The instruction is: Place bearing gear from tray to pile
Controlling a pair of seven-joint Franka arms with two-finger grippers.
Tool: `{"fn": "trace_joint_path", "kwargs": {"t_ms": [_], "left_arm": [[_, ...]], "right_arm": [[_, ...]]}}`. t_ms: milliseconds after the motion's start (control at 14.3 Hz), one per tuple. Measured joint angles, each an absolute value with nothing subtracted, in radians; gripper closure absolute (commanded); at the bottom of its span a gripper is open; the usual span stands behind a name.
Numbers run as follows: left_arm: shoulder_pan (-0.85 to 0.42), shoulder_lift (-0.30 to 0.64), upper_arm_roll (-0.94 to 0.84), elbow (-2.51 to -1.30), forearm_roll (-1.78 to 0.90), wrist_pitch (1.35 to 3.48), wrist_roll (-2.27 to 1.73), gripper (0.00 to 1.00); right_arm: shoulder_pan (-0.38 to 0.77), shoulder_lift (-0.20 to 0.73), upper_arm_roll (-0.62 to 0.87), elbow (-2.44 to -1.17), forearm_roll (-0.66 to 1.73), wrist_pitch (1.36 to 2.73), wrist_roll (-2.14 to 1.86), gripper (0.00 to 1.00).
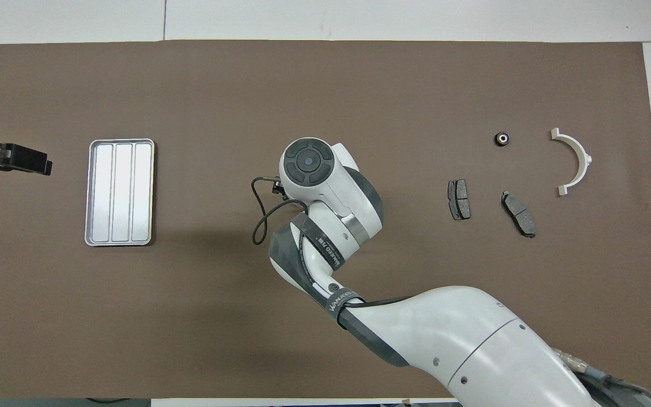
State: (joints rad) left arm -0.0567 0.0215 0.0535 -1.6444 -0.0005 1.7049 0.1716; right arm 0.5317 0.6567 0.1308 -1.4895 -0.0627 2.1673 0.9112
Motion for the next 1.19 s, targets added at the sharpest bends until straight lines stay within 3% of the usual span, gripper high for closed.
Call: {"fn": "trace_joint_path", "kwargs": {"t_ms": [1188], "left_arm": [[-0.019, 0.008, 0.045, -1.645, -0.003, 1.714, 0.166, 0.06]], "right_arm": [[0.543, 0.674, 0.128, -1.486, -0.138, 2.168, 0.911, 0.25]]}}
